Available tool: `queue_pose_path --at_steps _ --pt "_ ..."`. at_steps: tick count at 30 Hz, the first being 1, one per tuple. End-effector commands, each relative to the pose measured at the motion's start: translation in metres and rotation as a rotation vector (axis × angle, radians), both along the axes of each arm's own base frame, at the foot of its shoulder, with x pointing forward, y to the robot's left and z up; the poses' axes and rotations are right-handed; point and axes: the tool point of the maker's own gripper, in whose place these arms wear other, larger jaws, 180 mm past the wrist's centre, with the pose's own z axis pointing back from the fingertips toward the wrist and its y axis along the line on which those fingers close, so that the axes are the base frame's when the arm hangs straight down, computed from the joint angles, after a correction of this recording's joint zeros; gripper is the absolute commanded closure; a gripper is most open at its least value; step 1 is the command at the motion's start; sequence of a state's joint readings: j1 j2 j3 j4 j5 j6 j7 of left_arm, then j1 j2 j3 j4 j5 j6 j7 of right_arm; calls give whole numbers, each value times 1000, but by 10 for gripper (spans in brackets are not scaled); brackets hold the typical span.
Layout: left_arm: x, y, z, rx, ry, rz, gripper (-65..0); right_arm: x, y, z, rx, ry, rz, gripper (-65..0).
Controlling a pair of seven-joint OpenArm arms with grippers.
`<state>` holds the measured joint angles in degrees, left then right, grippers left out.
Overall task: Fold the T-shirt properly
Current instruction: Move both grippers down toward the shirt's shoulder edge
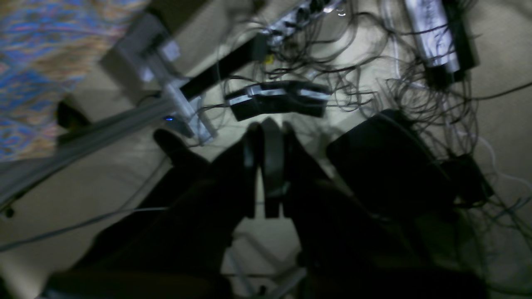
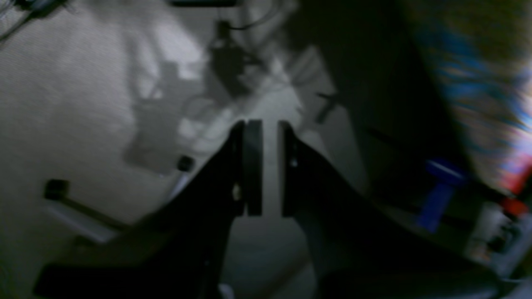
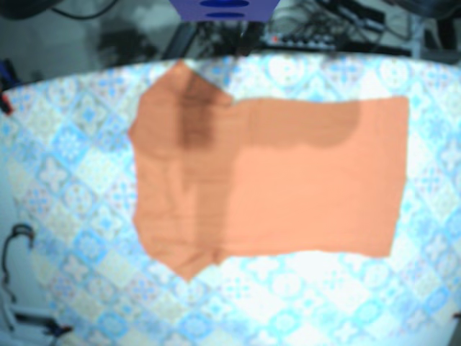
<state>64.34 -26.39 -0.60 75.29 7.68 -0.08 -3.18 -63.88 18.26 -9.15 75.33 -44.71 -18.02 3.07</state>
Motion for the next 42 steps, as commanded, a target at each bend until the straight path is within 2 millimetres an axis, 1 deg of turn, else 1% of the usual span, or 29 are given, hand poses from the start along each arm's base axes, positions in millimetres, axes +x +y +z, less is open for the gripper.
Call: queue_pose_path --at_steps 1,3,4,6,8,9,11,13,16,18,21,23,26,29,31,33,36,38,42 --pt "-6 10 15 15 1 -15 -8 14 3 17 6 -62 32 -64" --pt "3 14 33 36 -28 -59 -8 35 3 41 -21 -129 83 -64" --pt "13 14 41 51 -51 -100 -9 45 2 51 -48 -153 100 -64" --pt "28 19 57 91 -89 -172 -24 67 4 65 -79 -181 132 -63" --pt "54 20 69 127 -155 -227 -53 86 10 75 -91 -201 171 -61" --pt "67 17 76 142 -195 -243 -73 99 12 83 -98 -220 185 -61" --pt "94 14 93 172 -271 -283 -104 113 13 93 -116 -230 182 -61" --pt "118 8 109 201 -338 -335 -118 123 10 97 -146 -236 209 -60" --pt "139 2 123 249 -372 -390 -123 138 6 98 -225 -256 299 -60" --pt "147 -1 130 273 -385 -419 -123 141 5 97 -251 -249 334 -60" --pt "156 -7 137 303 -405 -484 -123 156 5 98 -261 -277 342 -60" --pt "157 -10 137 324 -402 -531 -123 168 5 98 -266 -296 347 -60" --pt "156 -12 137 352 -392 -583 -123 179 5 97 -268 -309 358 -60" --pt "155 -26 134 343 -391 -644 -123 191 6 100 -272 -341 356 -60" --pt "156 -31 133 351 -394 -675 -123 196 7 101 -270 -352 372 -59" --pt "156 -32 132 362 -392 -698 -123 199 14 100 -247 -362 397 -59" --pt "163 -36 137 369 -416 -714 -123 200 17 100 -245 -368 420 -59" --pt "170 -37 139 374 -435 -716 -123 206 31 100 -248 -392 475 -59" --pt "175 -37 140 379 -449 -721 -123 213 57 99 -258 -432 579 -59"
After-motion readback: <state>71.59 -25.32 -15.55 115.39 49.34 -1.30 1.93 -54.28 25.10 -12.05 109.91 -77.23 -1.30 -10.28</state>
